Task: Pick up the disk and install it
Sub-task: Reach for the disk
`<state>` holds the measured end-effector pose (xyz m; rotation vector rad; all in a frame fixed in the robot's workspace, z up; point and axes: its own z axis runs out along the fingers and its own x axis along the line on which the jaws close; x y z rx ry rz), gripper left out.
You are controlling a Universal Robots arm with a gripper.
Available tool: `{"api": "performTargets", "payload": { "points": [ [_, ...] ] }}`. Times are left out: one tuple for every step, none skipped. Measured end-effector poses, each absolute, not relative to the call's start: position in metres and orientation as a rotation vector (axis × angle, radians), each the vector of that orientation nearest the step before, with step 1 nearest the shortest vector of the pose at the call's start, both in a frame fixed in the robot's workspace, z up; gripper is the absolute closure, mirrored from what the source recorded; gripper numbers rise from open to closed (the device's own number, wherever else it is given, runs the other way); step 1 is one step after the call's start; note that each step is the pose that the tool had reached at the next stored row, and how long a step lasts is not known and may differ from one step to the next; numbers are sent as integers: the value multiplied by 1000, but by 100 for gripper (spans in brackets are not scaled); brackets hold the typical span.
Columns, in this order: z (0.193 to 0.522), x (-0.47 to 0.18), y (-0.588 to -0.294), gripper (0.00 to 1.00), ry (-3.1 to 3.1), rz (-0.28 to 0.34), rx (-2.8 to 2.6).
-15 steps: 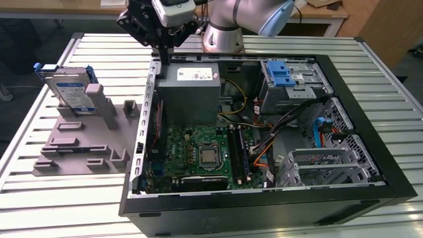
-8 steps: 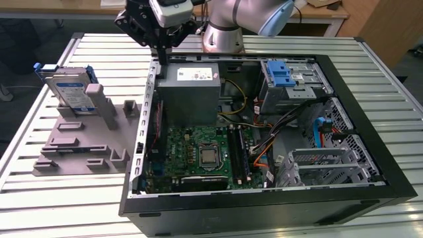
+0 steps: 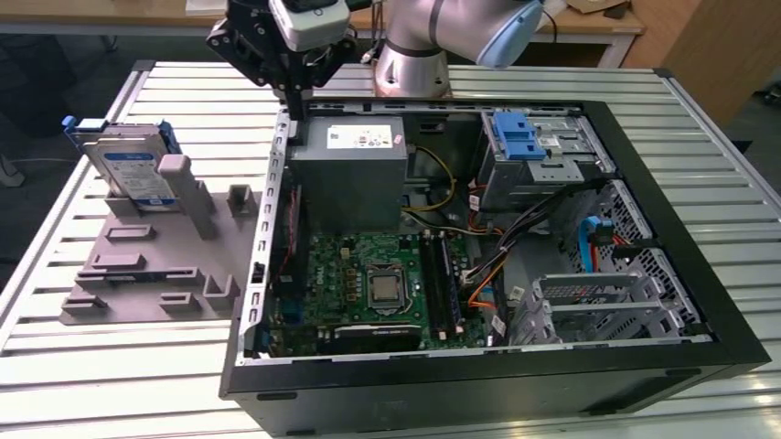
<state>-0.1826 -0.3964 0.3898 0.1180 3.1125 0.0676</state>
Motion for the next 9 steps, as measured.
{"api": "performTargets", "payload": {
  "points": [
    [390, -183, -396, 89, 3113, 68, 118],
    [390, -183, -396, 89, 3113, 68, 118],
    [390, -183, -396, 89, 3112, 68, 118],
    [390, -183, -396, 89, 3112, 68, 118],
    [390, -184, -396, 89, 3112, 68, 118],
    [390, -184, -396, 89, 3113, 68, 118],
    [389, -184, -396, 89, 3113, 68, 118],
    [389, -184, -396, 89, 3113, 68, 118],
    [389, -184, -396, 89, 3113, 68, 118]
  ]
}}
